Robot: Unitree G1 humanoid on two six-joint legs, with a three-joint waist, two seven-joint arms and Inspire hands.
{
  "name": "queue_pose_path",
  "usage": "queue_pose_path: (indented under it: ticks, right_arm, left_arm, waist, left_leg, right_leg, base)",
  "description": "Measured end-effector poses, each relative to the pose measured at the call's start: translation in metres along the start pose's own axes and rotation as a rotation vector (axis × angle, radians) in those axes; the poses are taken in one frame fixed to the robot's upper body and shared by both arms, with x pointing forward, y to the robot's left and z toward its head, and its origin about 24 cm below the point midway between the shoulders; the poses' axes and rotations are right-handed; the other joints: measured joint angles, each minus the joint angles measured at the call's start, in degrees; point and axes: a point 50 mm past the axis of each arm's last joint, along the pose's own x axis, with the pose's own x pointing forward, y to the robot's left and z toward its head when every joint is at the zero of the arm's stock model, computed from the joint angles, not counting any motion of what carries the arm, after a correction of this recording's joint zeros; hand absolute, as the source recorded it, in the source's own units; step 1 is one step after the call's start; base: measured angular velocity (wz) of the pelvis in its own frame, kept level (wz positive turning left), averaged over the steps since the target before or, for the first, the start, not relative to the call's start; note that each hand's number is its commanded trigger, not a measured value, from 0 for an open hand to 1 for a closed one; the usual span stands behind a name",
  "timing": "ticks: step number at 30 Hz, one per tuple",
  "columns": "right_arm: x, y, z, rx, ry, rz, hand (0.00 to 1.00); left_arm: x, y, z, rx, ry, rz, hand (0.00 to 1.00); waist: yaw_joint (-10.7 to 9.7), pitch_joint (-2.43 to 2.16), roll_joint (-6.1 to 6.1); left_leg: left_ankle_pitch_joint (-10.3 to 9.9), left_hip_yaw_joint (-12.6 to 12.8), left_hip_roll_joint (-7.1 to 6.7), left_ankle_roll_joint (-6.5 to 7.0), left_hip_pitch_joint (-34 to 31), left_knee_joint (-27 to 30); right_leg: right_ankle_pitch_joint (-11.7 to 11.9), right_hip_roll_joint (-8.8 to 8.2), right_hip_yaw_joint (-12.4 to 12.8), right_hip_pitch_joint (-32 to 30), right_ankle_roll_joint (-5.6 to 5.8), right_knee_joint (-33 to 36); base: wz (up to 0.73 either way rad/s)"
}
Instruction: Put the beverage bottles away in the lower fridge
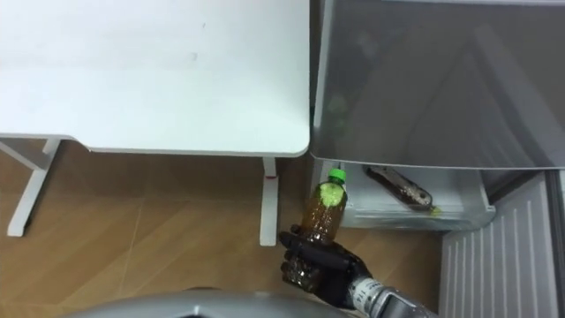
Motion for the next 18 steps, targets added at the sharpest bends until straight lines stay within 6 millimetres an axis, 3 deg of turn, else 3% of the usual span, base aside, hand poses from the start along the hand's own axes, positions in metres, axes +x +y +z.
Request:
queue_pose_path:
  ticks: [6, 13, 18]
  right_arm:
    - [0.0, -0.005, 0.002, 0.006, -0.031, -0.071, 1.0]
    - [-0.002, -0.01, 0.006, 0.012, -0.058, -0.147, 1.0]
    - [-0.003, -0.014, 0.016, 0.152, -0.143, -0.183, 1.0]
  left_arm:
    - [0.0, -0.001, -0.002, 0.042, -0.006, 0.003, 0.0]
    - [-0.001, -0.002, -0.003, 0.046, -0.014, 0.004, 0.0]
    - [-0.001, -0.003, -0.003, 0.044, -0.022, 0.002, 0.0]
  waist:
    - [-1.0, -0.15, 0.33]
    - [-1.7, 0.13, 0.41]
    - [-1.7, -0.12, 0.13]
  left_leg:
    - [0.0, 0.0, 0.0, 0.0, 0.0, 0.1]
    - [0.0, 0.0, 0.01, 0.04, 0.1, 0.0]
    - [0.0, 0.1, 0.0, 0.06, 0.2, 0.0]
  right_leg:
    - [0.0, 0.04, 0.0, 0.0, 0.0, 0.0]
    - [0.0, 0.03, 1.1, -0.3, 0.0, 0.1]
    - [0.0, -0.01, 1.4, -0.9, 0.0, 0.0]
  base:
    - [0.0]
    - [-0.04]
    - [-0.01]
